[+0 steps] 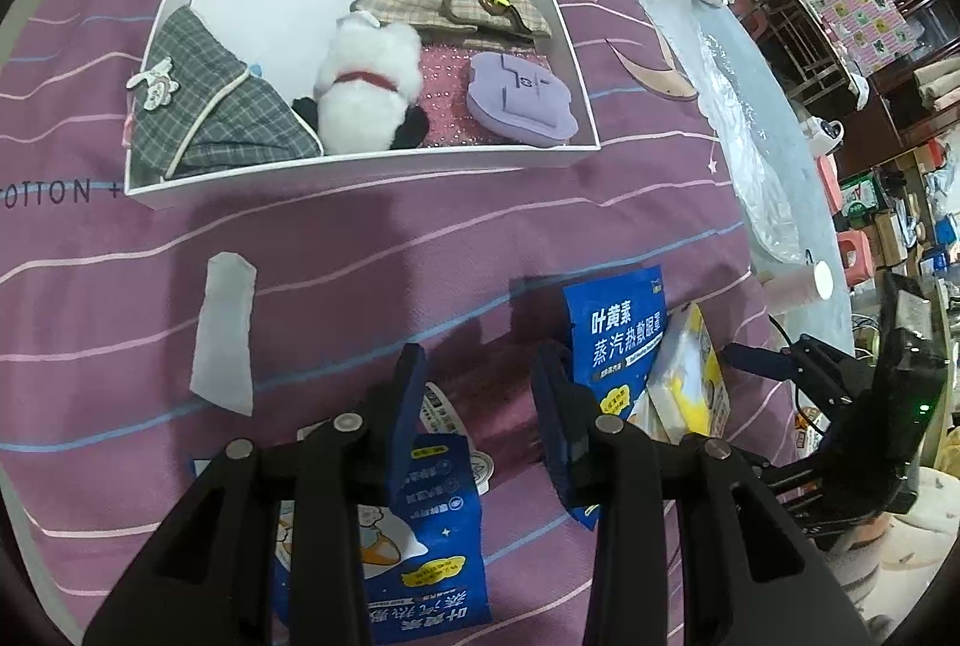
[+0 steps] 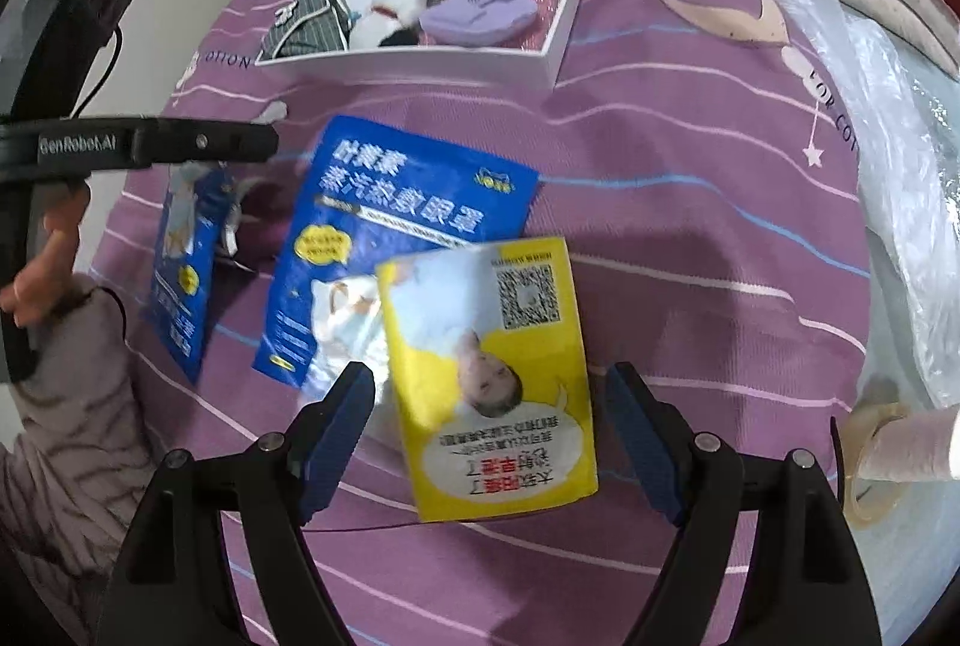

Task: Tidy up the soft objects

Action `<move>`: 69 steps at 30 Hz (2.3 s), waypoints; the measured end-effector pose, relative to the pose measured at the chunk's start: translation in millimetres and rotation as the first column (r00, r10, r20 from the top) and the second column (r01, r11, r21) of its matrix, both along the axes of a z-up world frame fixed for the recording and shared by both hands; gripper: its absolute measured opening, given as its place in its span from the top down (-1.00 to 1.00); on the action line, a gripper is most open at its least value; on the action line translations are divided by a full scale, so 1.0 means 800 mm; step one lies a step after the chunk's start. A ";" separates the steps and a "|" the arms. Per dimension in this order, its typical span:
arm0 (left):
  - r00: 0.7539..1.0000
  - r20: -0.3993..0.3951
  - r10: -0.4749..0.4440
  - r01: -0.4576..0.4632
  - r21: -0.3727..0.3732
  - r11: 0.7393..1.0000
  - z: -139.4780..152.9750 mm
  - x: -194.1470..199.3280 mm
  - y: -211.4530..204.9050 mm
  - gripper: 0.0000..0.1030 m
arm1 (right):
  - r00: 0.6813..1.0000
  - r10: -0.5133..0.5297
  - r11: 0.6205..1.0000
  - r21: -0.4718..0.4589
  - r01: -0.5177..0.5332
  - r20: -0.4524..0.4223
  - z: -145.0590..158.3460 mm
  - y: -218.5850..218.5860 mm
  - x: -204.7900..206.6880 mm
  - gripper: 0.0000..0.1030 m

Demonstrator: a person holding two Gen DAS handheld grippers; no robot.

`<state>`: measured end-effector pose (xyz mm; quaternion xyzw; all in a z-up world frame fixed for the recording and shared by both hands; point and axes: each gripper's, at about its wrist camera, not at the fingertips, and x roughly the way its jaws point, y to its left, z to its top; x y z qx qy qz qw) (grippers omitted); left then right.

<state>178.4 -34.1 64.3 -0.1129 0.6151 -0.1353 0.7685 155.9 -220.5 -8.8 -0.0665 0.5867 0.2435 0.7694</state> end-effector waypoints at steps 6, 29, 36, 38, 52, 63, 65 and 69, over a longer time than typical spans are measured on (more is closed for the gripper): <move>1.000 -0.003 -0.030 0.030 -0.014 0.999 -0.002 0.000 -0.005 0.27 | 1.000 -0.006 0.999 0.036 0.007 -0.028 -0.014 -0.011 0.003 -0.55; 0.992 -0.006 -0.129 0.127 -0.123 0.984 -0.013 0.012 -0.039 0.27 | 0.988 -0.106 0.990 0.086 0.115 -0.111 -0.025 -0.024 0.001 -0.38; 0.969 0.030 -0.245 0.246 -0.224 0.943 -0.004 0.004 -0.063 0.27 | 0.987 -0.112 0.990 0.067 0.120 -0.118 -0.030 -0.017 0.006 -0.38; 0.963 0.023 -0.268 0.267 -0.211 0.940 -0.007 0.002 -0.071 0.27 | 0.985 -0.117 0.989 0.078 0.128 -0.126 -0.031 -0.019 0.007 -0.38; 0.972 0.057 -0.226 0.231 -0.107 0.967 -0.011 0.003 -0.076 0.75 | 0.982 -0.129 0.985 0.100 0.144 -0.140 -0.030 -0.028 0.006 -0.38; 0.993 0.072 -0.091 0.096 -0.079 0.992 -0.024 0.011 -0.060 0.67 | 0.965 -0.196 0.963 0.148 0.223 -0.176 -0.026 -0.043 0.010 -0.32; 0.992 0.081 -0.099 0.103 -0.039 0.994 -0.027 0.012 -0.065 0.63 | 0.961 -0.205 0.960 0.153 0.234 -0.183 -0.025 -0.044 0.010 -0.32; 0.984 0.118 -0.133 0.128 0.053 0.990 -0.025 0.011 -0.076 0.58 | 0.957 -0.222 0.955 0.156 0.252 -0.187 -0.023 -0.047 0.011 -0.32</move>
